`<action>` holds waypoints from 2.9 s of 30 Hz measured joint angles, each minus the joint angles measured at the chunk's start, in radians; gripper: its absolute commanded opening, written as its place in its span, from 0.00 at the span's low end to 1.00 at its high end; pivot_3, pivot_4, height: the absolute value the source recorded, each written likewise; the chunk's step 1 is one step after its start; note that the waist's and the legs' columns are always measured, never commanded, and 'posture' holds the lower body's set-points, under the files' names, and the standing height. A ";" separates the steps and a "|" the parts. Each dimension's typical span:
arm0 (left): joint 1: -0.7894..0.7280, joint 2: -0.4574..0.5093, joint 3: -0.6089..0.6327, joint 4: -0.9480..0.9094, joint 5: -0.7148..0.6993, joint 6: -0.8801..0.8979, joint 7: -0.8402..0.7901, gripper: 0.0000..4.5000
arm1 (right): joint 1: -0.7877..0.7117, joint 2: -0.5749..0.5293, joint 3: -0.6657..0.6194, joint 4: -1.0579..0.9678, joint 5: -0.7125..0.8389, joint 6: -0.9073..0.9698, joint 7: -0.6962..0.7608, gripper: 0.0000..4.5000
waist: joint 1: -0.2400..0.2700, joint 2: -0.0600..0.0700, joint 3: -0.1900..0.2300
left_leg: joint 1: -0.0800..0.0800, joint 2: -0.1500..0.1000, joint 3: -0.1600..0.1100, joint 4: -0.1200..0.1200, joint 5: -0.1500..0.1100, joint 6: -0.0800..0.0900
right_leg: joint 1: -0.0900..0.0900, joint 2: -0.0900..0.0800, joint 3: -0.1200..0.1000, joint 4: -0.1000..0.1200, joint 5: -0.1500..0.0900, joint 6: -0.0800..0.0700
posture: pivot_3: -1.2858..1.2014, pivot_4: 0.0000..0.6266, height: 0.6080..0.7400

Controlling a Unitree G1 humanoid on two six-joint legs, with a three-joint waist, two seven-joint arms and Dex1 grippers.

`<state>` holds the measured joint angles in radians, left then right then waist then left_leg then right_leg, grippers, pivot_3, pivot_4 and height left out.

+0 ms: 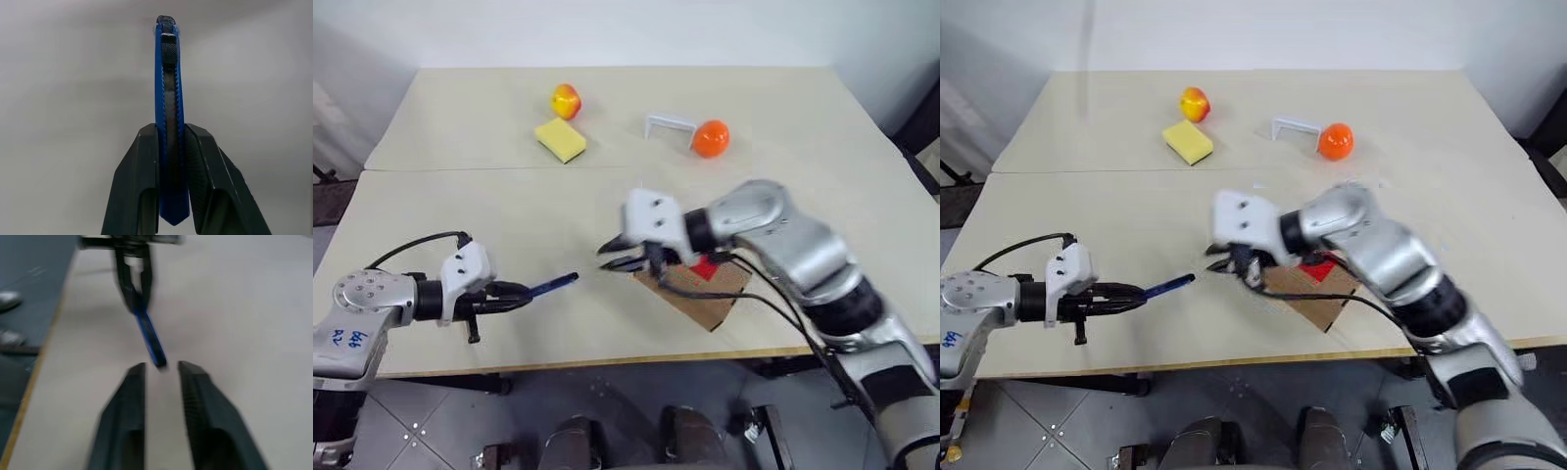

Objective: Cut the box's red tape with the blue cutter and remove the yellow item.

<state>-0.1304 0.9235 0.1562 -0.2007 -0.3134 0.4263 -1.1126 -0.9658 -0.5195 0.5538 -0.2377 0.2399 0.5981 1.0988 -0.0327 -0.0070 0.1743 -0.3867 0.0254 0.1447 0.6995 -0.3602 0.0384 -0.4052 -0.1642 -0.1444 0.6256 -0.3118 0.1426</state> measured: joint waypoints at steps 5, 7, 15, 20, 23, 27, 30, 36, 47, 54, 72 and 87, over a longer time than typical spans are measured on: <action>0.069 0.001 0.006 -0.084 -0.001 0.041 0.030 0.10 | -0.001 0.079 0.136 0.129 -0.135 -0.163 0.030 0.00 | -0.001 0.000 0.000 | -0.001 0.000 0.002 0.000 0.000 0.000 | -0.003 0.000 0.000 0.002 0.000 0.000 | 0.52 0.24 1.00; 0.086 0.001 0.008 -0.111 -0.003 0.058 0.038 0.10 | 0.000 0.115 0.163 0.181 -0.178 -0.213 0.033 0.00 | 0.000 0.000 0.000 | -0.001 0.001 0.002 0.000 0.000 0.000 | -0.003 0.000 0.000 0.002 0.000 0.000 | 0.52 0.24 1.00; 0.107 0.003 0.022 -0.151 -0.015 0.099 0.057 0.10 | -0.001 0.184 0.188 0.362 -0.303 -0.377 0.049 0.00 | -0.001 0.000 0.000 | -0.001 0.001 0.002 0.000 0.000 0.000 | -0.003 0.000 0.000 0.002 0.000 0.000 | 0.52 0.24 1.00; 0.116 0.004 0.022 -0.152 -0.015 0.119 0.063 0.10 | -0.002 0.213 0.187 0.414 -0.342 -0.434 0.064 0.00 | -0.004 0.000 0.000 | -0.001 0.001 0.002 0.000 0.000 -0.001 | -0.004 0.001 0.000 0.002 0.000 -0.001 | 0.52 0.24 1.00; 0.125 0.019 0.022 -0.155 -0.016 0.120 0.061 0.10 | -0.002 0.218 0.184 0.428 -0.348 -0.453 0.072 0.00 | -0.006 0.000 0.000 | -0.001 0.002 0.002 0.000 -0.001 -0.001 | -0.004 0.001 0.000 0.002 0.000 -0.001 | 0.52 0.24 1.00; 0.127 0.037 0.020 -0.161 -0.019 0.120 0.046 0.10 | -0.002 0.218 0.149 0.436 -0.359 -0.457 0.078 0.00 | -0.004 0.000 0.000 | -0.001 0.002 0.002 0.000 -0.001 -0.001 | -0.004 0.001 0.000 0.002 0.000 -0.001 | 0.52 0.24 1.00; 0.126 0.038 0.012 -0.171 -0.022 0.119 0.041 0.10 | -0.002 0.218 0.135 0.435 -0.359 -0.449 0.086 0.00 | -0.005 0.000 0.000 | -0.001 0.002 0.002 0.000 -0.001 -0.001 | -0.004 0.001 0.000 0.002 0.000 -0.001 | 0.52 0.24 1.00; 0.109 0.039 -0.023 -0.171 -0.020 0.116 0.038 0.10 | -0.001 0.222 0.136 0.454 -0.382 -0.455 0.088 0.00 | -0.005 0.000 0.000 | -0.001 0.002 0.002 0.000 -0.001 -0.002 | -0.004 0.001 0.000 0.002 0.000 -0.001 | 0.52 0.24 1.00; 0.095 0.040 -0.060 -0.143 0.003 0.047 0.029 0.10 | 0.023 0.223 0.116 0.409 -0.382 -0.447 0.141 0.00 | -0.005 0.000 0.000 | -0.001 0.002 0.002 0.000 -0.001 -0.002 | -0.004 0.001 0.000 0.002 0.000 -0.001 | 0.52 0.24 1.00; 0.092 0.040 -0.083 -0.134 0.010 -0.001 0.018 0.10 | 0.060 0.207 0.095 0.271 -0.323 -0.355 0.200 0.00 | -0.003 0.000 0.000 | -0.001 0.001 0.002 0.000 -0.001 -0.002 | -0.004 0.001 0.000 0.002 0.000 -0.001 | 0.52 0.24 1.00; 0.094 0.040 -0.087 -0.125 0.011 -0.014 0.012 0.10 | 0.087 0.202 0.113 0.340 -0.379 -0.439 0.175 0.00 | -0.002 0.000 0.000 | 0.000 0.002 0.003 0.000 -0.001 -0.002 | -0.003 0.001 0.000 0.002 0.000 -0.001 | 0.52 0.24 1.00; 0.114 0.060 -0.084 -0.131 0.017 -0.009 0.015 0.10 | 0.079 0.351 0.128 0.435 -0.408 -0.451 0.144 0.00 | -0.016 0.000 0.000 | 0.000 0.003 0.003 0.000 -0.001 -0.003 | -0.003 0.003 0.000 0.003 -0.001 -0.002 | 0.52 0.24 1.00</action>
<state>-0.0169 0.9830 0.0722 -0.3316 -0.2965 0.4174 -1.0977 -0.8864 -0.1685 0.6821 0.1974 -0.1682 0.1475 1.2429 -0.0491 -0.0067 0.1742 -0.3865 0.0281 0.1474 0.6996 -0.3610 0.0355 -0.4086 -0.1617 -0.1443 0.6284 -0.3127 0.1409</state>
